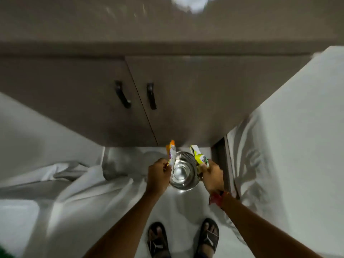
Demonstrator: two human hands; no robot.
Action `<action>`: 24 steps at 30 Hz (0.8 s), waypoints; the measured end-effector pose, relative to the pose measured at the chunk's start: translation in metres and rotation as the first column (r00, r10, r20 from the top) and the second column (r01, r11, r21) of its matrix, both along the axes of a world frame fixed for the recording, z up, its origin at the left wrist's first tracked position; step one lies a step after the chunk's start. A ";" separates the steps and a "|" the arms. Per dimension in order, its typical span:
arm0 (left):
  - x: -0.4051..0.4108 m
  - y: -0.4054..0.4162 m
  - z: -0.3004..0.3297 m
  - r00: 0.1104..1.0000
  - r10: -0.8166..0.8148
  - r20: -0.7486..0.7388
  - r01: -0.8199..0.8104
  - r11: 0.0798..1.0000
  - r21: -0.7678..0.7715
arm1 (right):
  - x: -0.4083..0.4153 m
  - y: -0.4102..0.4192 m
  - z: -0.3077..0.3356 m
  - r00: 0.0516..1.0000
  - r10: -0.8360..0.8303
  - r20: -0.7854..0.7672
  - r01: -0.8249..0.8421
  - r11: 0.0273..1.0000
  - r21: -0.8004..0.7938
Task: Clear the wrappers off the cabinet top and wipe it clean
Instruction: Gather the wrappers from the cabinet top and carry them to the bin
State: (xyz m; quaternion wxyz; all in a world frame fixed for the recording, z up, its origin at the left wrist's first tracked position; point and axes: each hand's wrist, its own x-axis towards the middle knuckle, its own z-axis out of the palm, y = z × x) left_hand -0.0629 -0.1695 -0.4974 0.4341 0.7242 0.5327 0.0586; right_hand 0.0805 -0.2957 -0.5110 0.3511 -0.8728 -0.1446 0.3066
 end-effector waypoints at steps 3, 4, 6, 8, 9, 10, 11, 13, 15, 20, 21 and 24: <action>0.006 -0.016 -0.097 0.998 -0.030 -0.053 0.026 0.997 -0.076 | -0.009 0.002 -0.099 0.971 -0.132 -0.201 0.121 0.990 -0.069; 0.010 -0.021 -0.124 0.998 -0.027 -0.065 0.021 0.994 -0.104 | -0.010 0.003 -0.127 0.959 -0.145 -0.244 0.123 0.987 -0.103; 0.016 -0.029 -0.163 0.997 0.000 -0.072 -0.014 0.982 -0.188 | -0.012 0.009 -0.167 0.941 -0.167 -0.294 0.124 0.979 -0.162; 0.025 -0.034 -0.195 0.997 0.041 -0.066 -0.056 0.969 -0.242 | -0.008 0.015 -0.200 0.943 -0.132 -0.307 0.082 0.982 -0.169; 0.030 -0.034 -0.207 0.996 0.070 -0.057 -0.082 0.964 -0.253 | -0.004 0.017 -0.212 0.947 -0.090 -0.309 0.038 0.985 -0.170; 0.035 -0.032 -0.215 0.994 0.102 -0.041 -0.110 0.957 -0.270 | 0.001 0.020 -0.220 0.949 -0.056 -0.311 -0.001 0.984 -0.179; 0.038 -0.029 -0.223 0.991 0.129 -0.030 -0.132 0.946 -0.295 | 0.004 0.021 -0.226 0.944 -0.033 -0.329 -0.034 0.980 -0.196; 0.043 -0.021 -0.227 0.987 0.157 -0.041 -0.162 0.935 -0.316 | 0.009 0.020 -0.232 0.940 0.004 -0.340 -0.087 0.970 -0.229; 0.044 -0.013 -0.217 0.987 0.141 -0.078 -0.158 0.944 -0.291 | 0.012 0.018 -0.219 0.962 0.053 -0.268 -0.128 0.954 -0.272; 0.044 0.016 -0.126 0.999 -0.043 -0.012 0.044 0.997 0.059 | 0.025 0.033 -0.120 0.946 0.291 0.145 -0.267 0.949 -0.166; 0.047 0.023 -0.097 0.997 -0.074 0.036 0.069 0.987 0.144 | 0.029 0.042 -0.090 0.911 0.337 0.239 -0.315 0.941 -0.125; 0.061 0.041 0.008 0.971 -0.127 0.204 0.050 0.937 0.345 | 0.036 0.073 0.018 0.798 0.383 0.466 -0.433 0.901 0.001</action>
